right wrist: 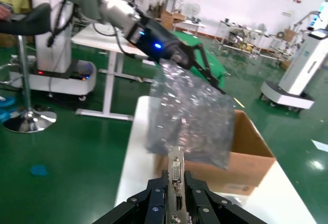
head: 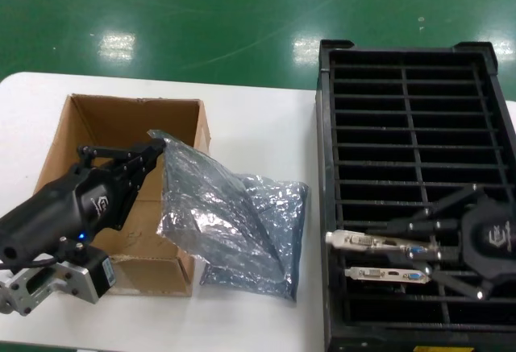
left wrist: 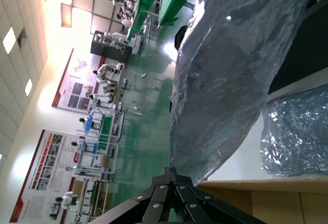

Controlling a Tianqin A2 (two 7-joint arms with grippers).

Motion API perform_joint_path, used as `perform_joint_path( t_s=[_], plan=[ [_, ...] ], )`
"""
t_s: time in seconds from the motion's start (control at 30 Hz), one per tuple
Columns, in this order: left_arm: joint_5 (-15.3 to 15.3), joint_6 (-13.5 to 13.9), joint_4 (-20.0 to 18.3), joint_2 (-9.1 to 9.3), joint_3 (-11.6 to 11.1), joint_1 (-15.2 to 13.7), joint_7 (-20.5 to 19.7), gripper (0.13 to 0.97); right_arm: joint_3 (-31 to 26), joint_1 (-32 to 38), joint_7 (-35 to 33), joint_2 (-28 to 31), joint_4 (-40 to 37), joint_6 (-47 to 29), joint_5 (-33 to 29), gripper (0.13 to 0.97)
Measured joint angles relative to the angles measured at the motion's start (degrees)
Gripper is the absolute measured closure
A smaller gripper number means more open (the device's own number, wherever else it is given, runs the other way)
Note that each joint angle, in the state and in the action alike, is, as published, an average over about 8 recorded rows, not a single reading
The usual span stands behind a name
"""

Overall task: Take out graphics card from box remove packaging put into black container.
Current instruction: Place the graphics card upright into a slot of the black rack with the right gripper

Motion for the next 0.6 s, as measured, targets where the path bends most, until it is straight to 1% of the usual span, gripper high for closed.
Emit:
perform_joint_path(
  t_s=[0.33, 0.6],
  plan=[
    [0.00, 0.00, 0.00, 0.00, 0.00, 0.00, 0.00, 0.958, -4.97, 8.42, -1.23, -4.13, -10.92, -0.88, -5.25, 0.908],
    [0.00, 0.00, 0.00, 0.00, 0.00, 0.00, 0.00, 0.958, -7.18, 11.96, -2.51, -6.49, -17.11, -1.55, -7.75, 0.908]
  ],
)
